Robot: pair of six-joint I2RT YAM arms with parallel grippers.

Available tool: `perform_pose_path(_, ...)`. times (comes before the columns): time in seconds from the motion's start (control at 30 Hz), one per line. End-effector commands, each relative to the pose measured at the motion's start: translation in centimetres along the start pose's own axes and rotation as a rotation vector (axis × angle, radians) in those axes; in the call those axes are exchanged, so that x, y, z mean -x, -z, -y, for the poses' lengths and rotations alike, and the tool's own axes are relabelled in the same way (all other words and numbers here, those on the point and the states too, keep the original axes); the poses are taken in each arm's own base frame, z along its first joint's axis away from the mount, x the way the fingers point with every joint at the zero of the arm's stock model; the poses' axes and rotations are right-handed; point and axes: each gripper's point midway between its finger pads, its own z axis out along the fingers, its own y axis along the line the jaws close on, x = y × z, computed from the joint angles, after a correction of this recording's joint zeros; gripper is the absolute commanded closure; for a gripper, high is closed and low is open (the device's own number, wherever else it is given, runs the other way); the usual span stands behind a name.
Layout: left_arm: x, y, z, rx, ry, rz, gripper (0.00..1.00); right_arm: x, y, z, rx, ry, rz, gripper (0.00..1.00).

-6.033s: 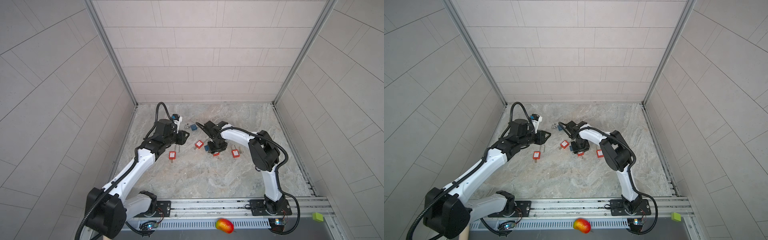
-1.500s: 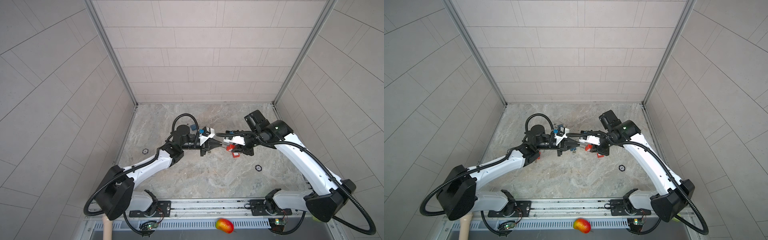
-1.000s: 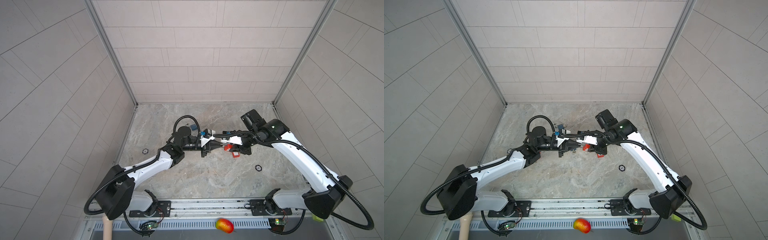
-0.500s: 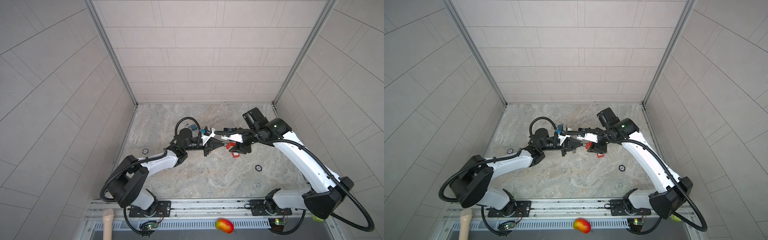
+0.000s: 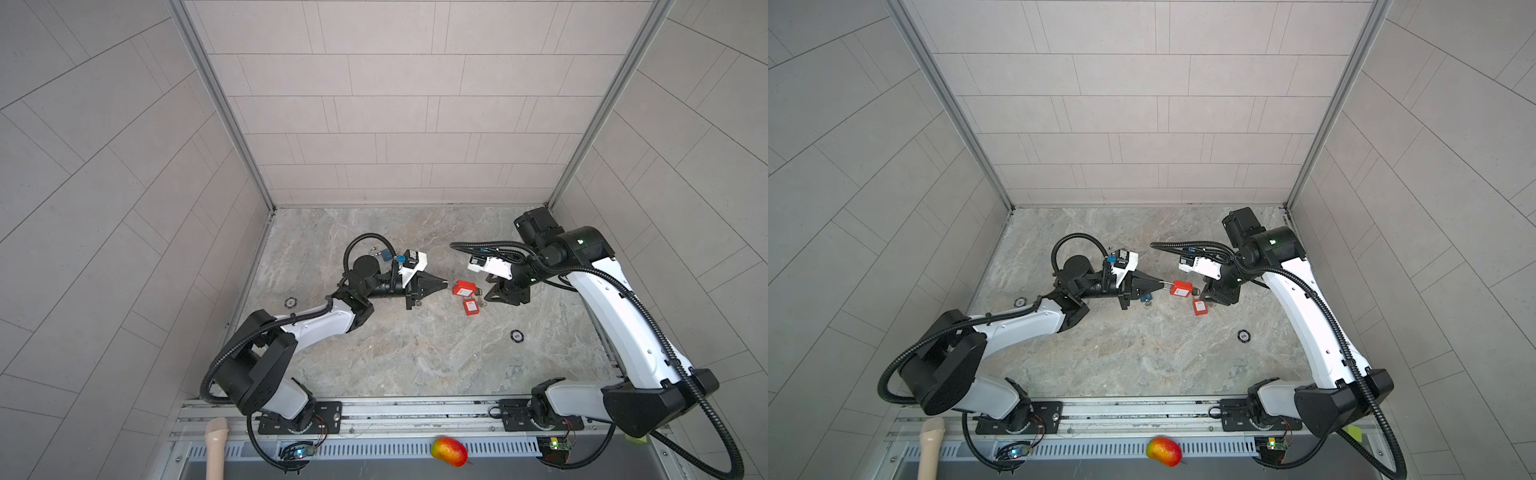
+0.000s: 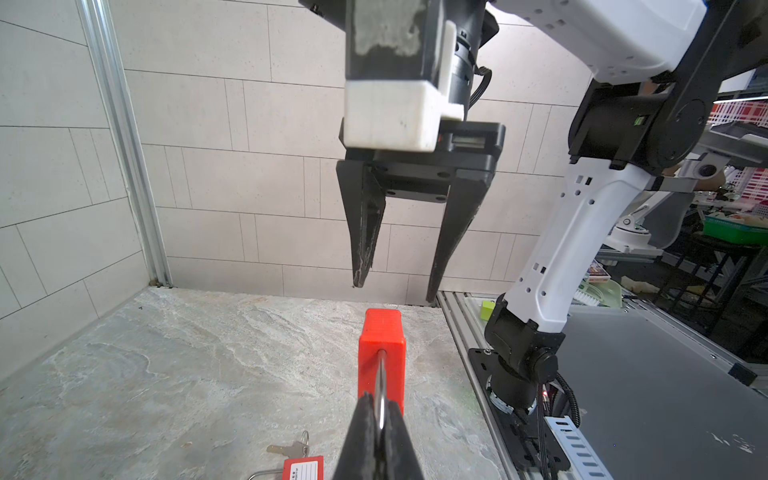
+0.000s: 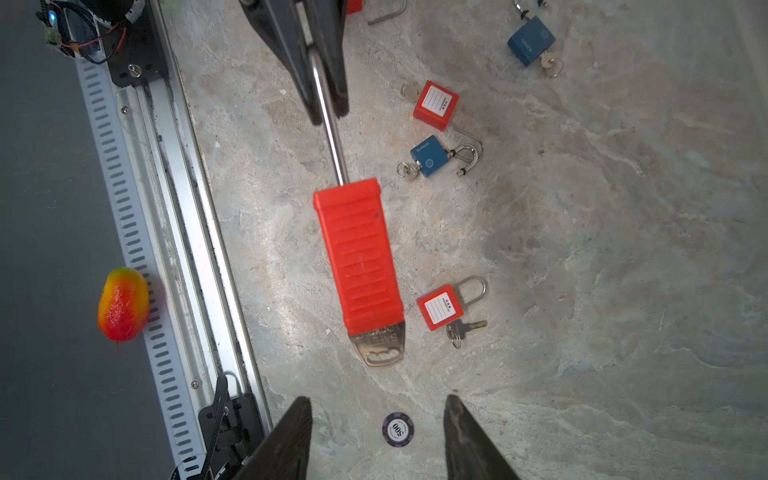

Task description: Lock with the key

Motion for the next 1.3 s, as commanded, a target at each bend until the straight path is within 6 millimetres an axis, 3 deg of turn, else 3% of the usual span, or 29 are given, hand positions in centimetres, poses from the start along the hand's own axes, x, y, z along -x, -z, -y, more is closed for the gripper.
perform_pose_path(0.0,2.5,0.0,0.8,-0.032,-0.063,0.059,1.00,-0.6,-0.5,-0.8,0.047,0.000,-0.014,0.50)
perform_pose_path(0.57,3.0,-0.7,1.5,-0.051,-0.070,0.060,1.00,1.0,-3.5,1.7,-0.003,0.034,0.086,0.61)
perform_pose_path(0.63,3.2,-0.7,1.4,-0.048,-0.071,0.063,1.00,1.0,-3.8,1.9,-0.029,0.044,0.092,0.66)
perform_pose_path(0.73,3.3,-0.8,1.2,-0.044,-0.070,0.065,1.00,1.1,-4.1,2.6,-0.112,0.061,0.109,0.65)
perform_pose_path(0.83,3.4,-0.8,1.2,-0.041,-0.070,0.067,1.00,1.0,-3.7,2.2,-0.161,0.092,0.135,0.57)
perform_pose_path(0.93,3.3,-0.8,1.2,-0.039,-0.069,0.062,1.00,-0.4,-2.7,1.8,-0.205,0.092,0.087,0.53)
perform_pose_path(1.07,3.2,-0.7,1.4,-0.043,-0.070,0.054,1.00,-2.1,-1.3,0.9,-0.188,0.081,0.023,0.55)
perform_pose_path(1.27,3.0,-0.8,1.5,-0.054,-0.067,0.044,1.00,-1.1,-1.2,-0.5,-0.077,0.069,0.056,0.63)
